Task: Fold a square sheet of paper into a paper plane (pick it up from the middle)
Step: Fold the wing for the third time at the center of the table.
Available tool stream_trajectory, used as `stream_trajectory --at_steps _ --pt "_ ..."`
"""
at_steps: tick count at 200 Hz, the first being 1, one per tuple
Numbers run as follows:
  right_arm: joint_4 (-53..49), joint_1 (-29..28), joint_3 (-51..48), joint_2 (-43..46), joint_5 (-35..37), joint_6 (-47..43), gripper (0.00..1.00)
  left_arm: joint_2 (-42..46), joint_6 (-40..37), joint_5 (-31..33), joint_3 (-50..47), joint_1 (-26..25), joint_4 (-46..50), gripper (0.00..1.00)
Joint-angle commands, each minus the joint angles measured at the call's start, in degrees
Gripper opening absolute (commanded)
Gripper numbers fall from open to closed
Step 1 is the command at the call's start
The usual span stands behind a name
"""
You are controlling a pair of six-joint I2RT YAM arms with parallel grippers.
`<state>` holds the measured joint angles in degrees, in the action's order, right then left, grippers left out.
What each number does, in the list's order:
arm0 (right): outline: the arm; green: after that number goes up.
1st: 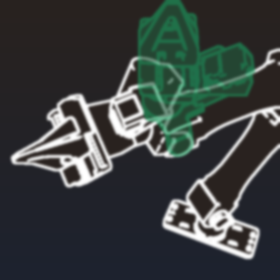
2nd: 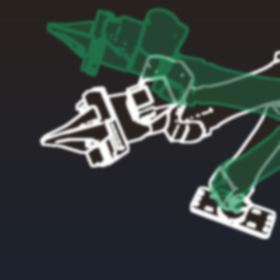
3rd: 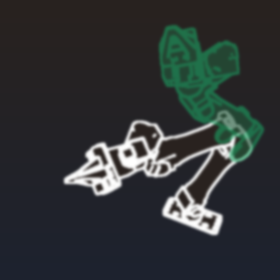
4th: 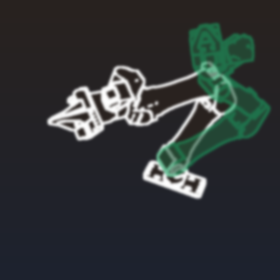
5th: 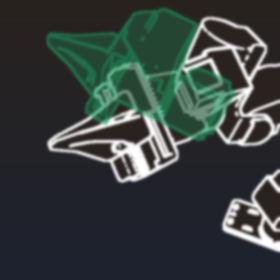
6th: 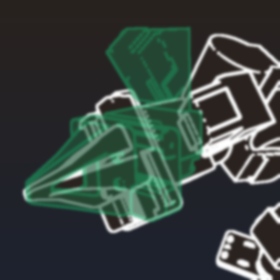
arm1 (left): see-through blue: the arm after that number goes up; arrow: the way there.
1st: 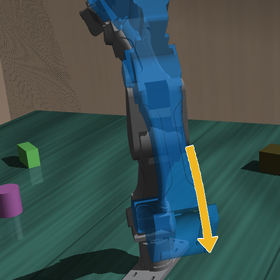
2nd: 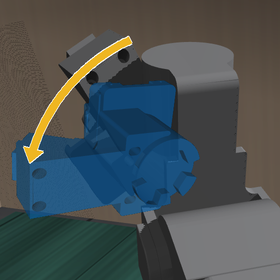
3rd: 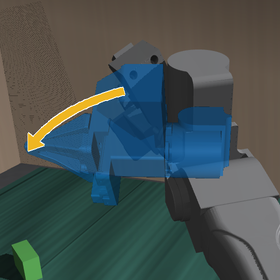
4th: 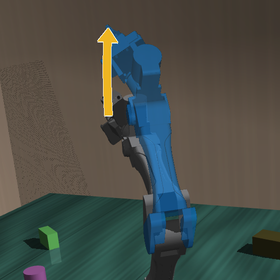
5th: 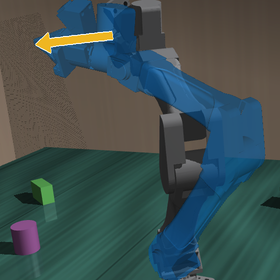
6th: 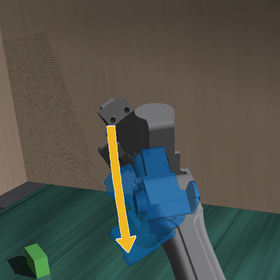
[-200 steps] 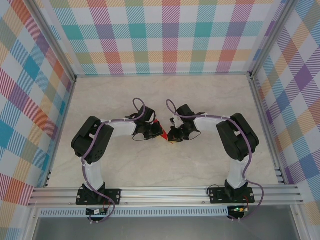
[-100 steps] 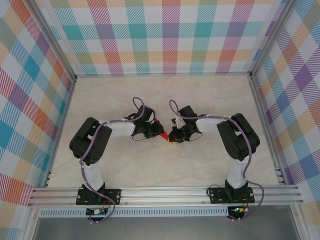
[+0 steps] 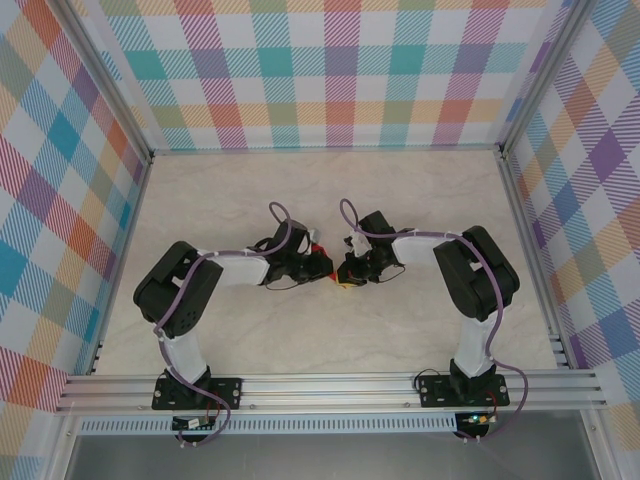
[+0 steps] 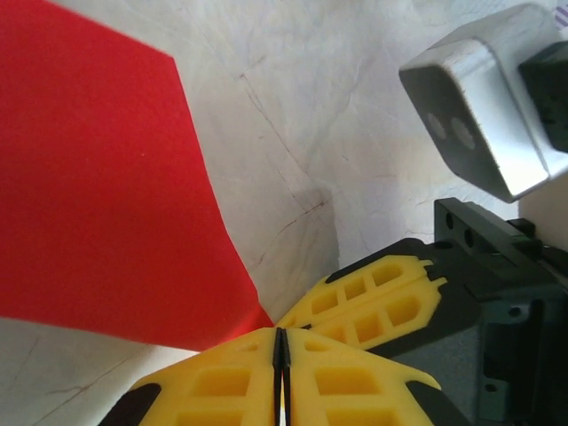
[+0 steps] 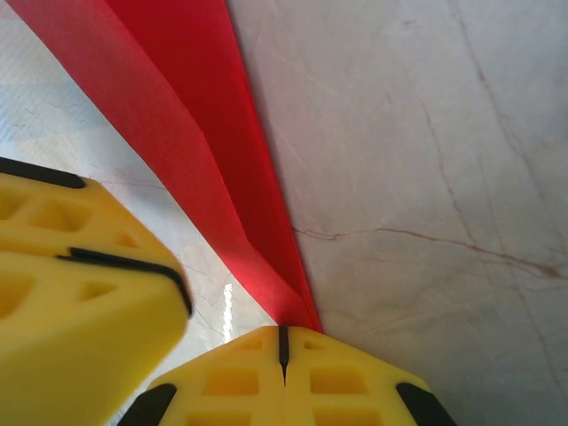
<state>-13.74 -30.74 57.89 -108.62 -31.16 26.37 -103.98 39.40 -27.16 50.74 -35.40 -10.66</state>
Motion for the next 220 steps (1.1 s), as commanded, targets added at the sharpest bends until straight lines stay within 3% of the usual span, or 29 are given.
stream_trajectory --at_steps 1,40,112,220 --pt "-2.9 0.1 -2.0 -3.1 3.6 0.4 0.04 -1.8 -0.2 -0.8 0.5 -0.6 -1.0 0.11" --pt "-3.4 0.2 -1.9 -3.4 4.1 0.4 0.04 -3.7 -1.0 0.7 1.3 -0.6 0.9 0.10" --pt "-5.1 0.2 -2.4 -4.0 6.3 0.2 0.04 -3.7 -6.6 10.1 6.5 -0.4 11.9 0.09" --pt "-4.8 0.5 -3.3 -4.5 6.6 0.0 0.04 -6.8 -17.6 10.0 13.6 1.6 20.3 0.09"
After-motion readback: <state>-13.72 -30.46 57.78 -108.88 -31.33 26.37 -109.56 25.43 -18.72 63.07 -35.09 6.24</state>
